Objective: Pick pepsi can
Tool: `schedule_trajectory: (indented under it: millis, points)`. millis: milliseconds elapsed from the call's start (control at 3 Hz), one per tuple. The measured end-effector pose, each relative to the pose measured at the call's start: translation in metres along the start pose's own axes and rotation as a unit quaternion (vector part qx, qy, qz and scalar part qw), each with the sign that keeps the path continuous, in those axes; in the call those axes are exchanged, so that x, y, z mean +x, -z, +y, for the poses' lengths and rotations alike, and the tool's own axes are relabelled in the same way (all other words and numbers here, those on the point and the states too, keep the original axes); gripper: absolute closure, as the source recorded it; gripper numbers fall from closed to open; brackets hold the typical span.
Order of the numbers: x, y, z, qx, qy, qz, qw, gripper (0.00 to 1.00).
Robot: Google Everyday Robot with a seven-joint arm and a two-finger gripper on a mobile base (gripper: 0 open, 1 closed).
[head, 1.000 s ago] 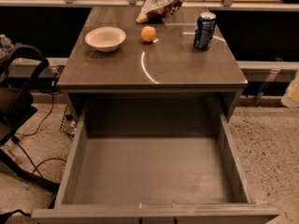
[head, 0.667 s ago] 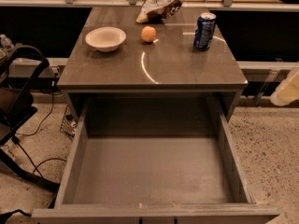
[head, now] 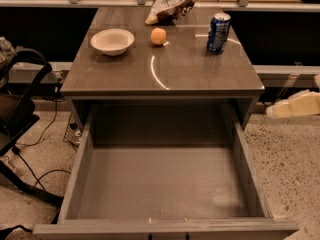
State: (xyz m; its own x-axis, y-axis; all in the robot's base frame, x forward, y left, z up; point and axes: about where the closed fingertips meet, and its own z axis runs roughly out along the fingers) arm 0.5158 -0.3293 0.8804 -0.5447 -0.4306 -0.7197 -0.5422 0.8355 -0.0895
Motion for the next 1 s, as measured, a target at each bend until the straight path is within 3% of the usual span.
schedule_trajectory:
  millis: [333, 667, 1000]
  points:
    - [-0.052, -0.034, -0.039, 0.006, -0.033, -0.183, 0.9826, 0.0]
    - [-0.088, -0.033, -0.071, 0.051, -0.044, -0.281, 0.9574, 0.0]
    - [-0.109, -0.034, -0.078, 0.077, -0.043, -0.308, 0.9474, 0.0]
